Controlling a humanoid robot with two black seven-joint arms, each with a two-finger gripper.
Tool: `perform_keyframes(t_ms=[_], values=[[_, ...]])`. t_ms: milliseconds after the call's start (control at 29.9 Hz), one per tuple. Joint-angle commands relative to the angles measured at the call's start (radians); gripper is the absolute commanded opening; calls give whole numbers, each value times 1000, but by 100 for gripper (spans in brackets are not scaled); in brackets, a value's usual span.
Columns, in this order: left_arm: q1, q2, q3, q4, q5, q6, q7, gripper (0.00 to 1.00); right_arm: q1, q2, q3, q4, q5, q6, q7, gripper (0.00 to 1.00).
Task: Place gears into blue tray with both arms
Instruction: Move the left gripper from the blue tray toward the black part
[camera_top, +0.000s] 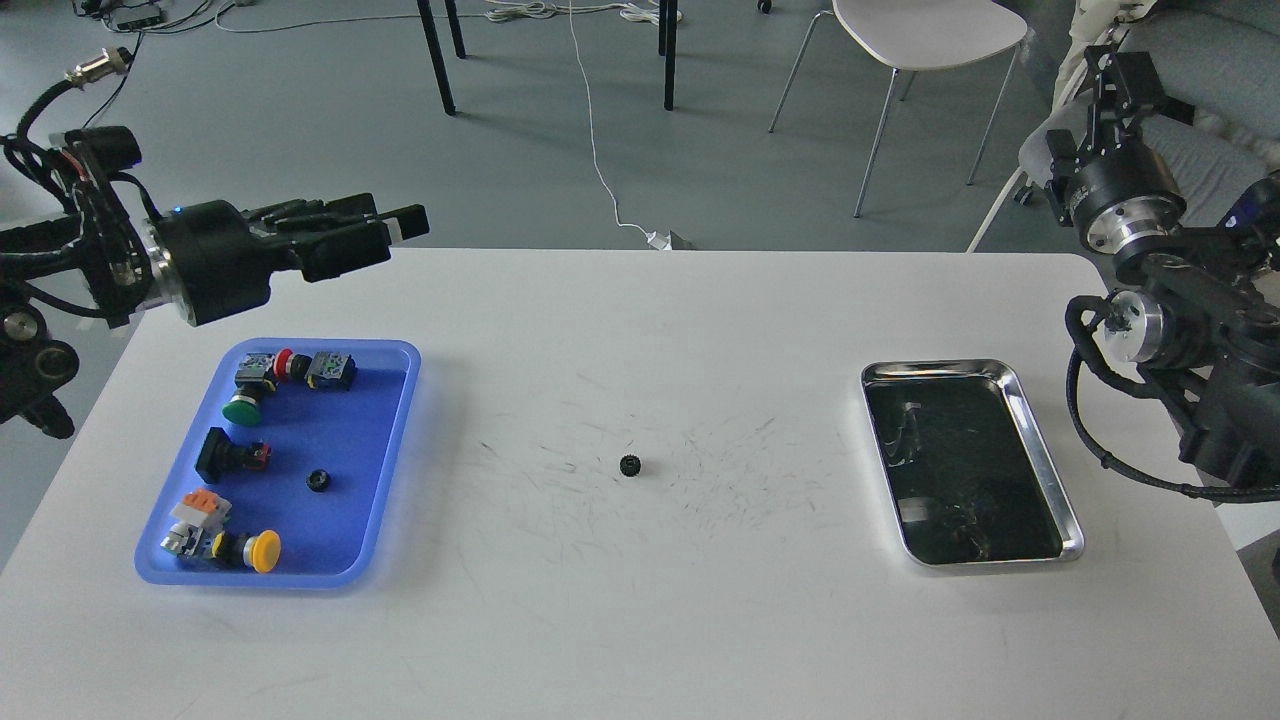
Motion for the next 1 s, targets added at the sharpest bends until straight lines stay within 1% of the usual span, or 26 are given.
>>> perform_keyframes(t_ms=[0,100,201,267,334,468,602,702,836,969], values=[[2,-26,30,-30,43,18,0,92,-17,-22,32,2,5,3,0,96],[6,-68,72,-34,158,56,0,92,-37,-45,59,5,15,29,0,95],[14,-107,89,-31,278,96,0,92,-51,-45,72,0,40,47,-18,95],[45,-137,103,-31,303,100,0,93,-65,-47,75,-1,52,50,-19,96],[58,-167,109,-27,309,99,0,99,-82,-47,75,-1,54,49,-19,96],[75,-189,113,-27,309,99,0,99,-109,-47,81,-1,54,41,-18,96],[111,-249,127,-22,362,102,0,98,-143,-41,102,2,54,38,-15,97],[115,-293,130,24,451,125,0,98,-152,-35,138,-1,57,36,-22,97],[141,-350,127,48,468,131,0,97,-172,-30,156,-1,86,36,-29,97],[141,-397,126,81,496,133,0,93,-172,-30,159,-9,95,33,-33,97]])
